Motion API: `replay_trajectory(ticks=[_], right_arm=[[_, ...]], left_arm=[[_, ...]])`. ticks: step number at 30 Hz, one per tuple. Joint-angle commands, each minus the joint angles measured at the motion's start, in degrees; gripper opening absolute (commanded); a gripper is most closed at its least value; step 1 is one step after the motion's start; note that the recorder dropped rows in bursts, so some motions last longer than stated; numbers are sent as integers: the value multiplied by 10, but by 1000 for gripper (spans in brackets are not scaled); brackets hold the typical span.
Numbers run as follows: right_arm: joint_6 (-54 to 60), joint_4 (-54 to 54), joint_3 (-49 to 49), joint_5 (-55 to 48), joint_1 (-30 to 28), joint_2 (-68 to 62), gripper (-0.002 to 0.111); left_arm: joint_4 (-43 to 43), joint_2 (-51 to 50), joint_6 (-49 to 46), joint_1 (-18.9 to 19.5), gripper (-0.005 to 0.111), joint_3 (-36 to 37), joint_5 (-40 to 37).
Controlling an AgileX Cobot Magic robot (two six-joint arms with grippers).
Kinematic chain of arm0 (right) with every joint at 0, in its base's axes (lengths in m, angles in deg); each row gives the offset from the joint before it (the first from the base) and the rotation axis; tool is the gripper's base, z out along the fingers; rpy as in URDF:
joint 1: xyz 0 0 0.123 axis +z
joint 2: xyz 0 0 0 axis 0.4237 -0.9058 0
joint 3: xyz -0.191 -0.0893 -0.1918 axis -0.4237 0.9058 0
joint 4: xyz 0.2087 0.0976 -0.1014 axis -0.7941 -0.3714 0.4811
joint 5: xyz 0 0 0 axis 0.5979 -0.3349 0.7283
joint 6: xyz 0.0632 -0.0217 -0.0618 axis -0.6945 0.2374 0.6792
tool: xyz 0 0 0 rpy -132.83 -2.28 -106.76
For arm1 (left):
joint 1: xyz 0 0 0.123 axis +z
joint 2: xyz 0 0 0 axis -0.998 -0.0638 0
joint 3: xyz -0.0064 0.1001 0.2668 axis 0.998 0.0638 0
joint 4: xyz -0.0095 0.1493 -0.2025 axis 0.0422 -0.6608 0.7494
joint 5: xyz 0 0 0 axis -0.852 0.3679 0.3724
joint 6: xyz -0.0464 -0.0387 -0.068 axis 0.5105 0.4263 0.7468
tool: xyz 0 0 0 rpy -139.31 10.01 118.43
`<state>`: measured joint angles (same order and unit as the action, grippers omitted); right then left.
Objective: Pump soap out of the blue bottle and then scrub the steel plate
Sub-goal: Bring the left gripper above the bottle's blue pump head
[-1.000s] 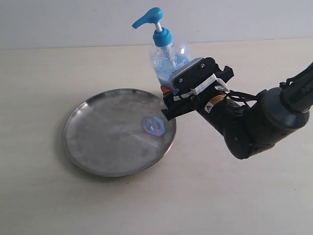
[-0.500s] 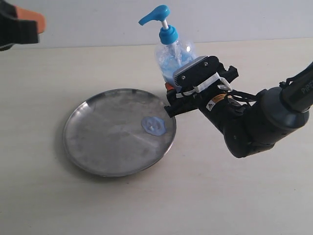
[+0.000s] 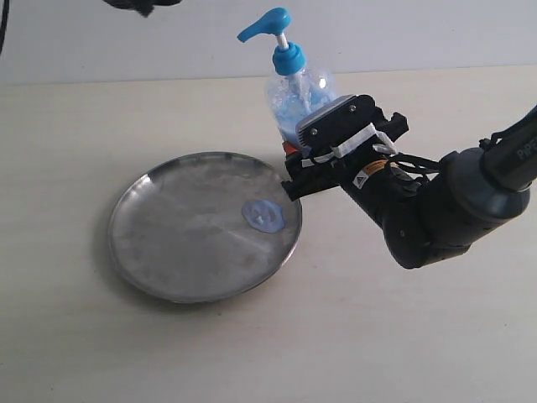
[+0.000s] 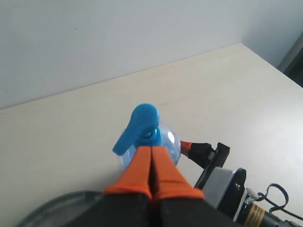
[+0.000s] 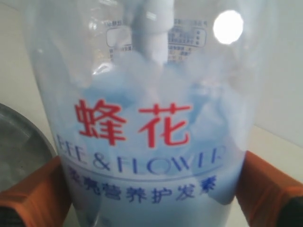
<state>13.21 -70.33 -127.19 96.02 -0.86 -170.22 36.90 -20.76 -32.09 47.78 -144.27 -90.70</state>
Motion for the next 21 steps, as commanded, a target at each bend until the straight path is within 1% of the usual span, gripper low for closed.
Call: replay_trajectory(ticks=[1,12,14,16,21], right_arm=[[3,2,-6,30,1,7,0],[3,2,-6,28,1,7,0],[3,2,-6,27,1,7,0],[3,2,-6,27,1,7,0],[3,2,-6,26,1,7,0]], left_arm=[[13,-37,-19,-4,0,-41,3],[13,-142,-53,-4,0,-135,1],[13,-167,-53,4,0,-155,1],[13,-180,-53,9,0,-166,1],[10,-197,-55,9,0,-167,-8]])
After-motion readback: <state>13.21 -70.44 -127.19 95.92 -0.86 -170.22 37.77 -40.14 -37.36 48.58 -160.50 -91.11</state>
